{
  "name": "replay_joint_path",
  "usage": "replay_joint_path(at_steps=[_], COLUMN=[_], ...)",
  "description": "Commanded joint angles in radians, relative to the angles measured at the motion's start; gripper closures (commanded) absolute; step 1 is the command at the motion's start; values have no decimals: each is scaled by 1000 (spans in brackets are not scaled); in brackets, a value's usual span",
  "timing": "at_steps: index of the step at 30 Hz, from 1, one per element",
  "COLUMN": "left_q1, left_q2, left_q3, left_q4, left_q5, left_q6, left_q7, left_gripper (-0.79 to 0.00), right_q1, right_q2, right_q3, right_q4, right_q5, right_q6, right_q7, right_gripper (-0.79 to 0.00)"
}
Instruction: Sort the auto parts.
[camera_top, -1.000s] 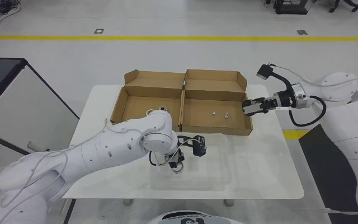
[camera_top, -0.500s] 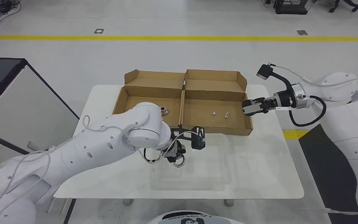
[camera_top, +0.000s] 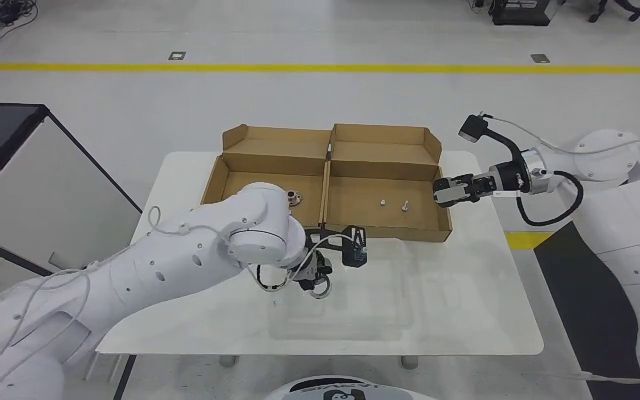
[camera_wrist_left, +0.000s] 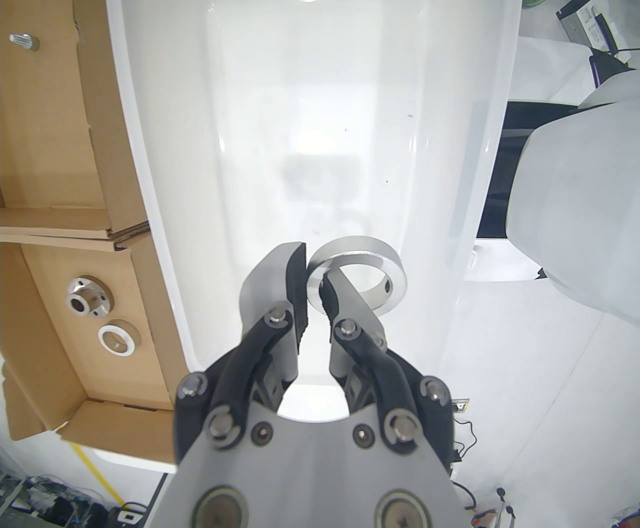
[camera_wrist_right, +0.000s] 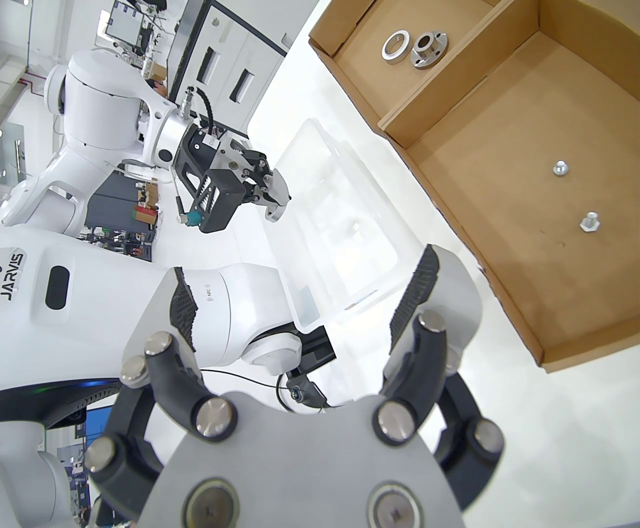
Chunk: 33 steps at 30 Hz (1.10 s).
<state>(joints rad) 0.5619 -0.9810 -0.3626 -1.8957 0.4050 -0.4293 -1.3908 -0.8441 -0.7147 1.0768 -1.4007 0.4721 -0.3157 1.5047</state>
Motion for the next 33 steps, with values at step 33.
replay_joint_path(at_steps=[33], left_q1=[243], left_q2=[117], left_q3=[-333], left_q4=[197], left_q5=[-390], left_q6=[-498], left_q7=[505], left_gripper=[0], right_q1=[0], right_q2=[0], right_q3=[0], right_q4=[0], right_q5=[0], right_q6=[0], right_q7=[0], right_gripper=[-785])
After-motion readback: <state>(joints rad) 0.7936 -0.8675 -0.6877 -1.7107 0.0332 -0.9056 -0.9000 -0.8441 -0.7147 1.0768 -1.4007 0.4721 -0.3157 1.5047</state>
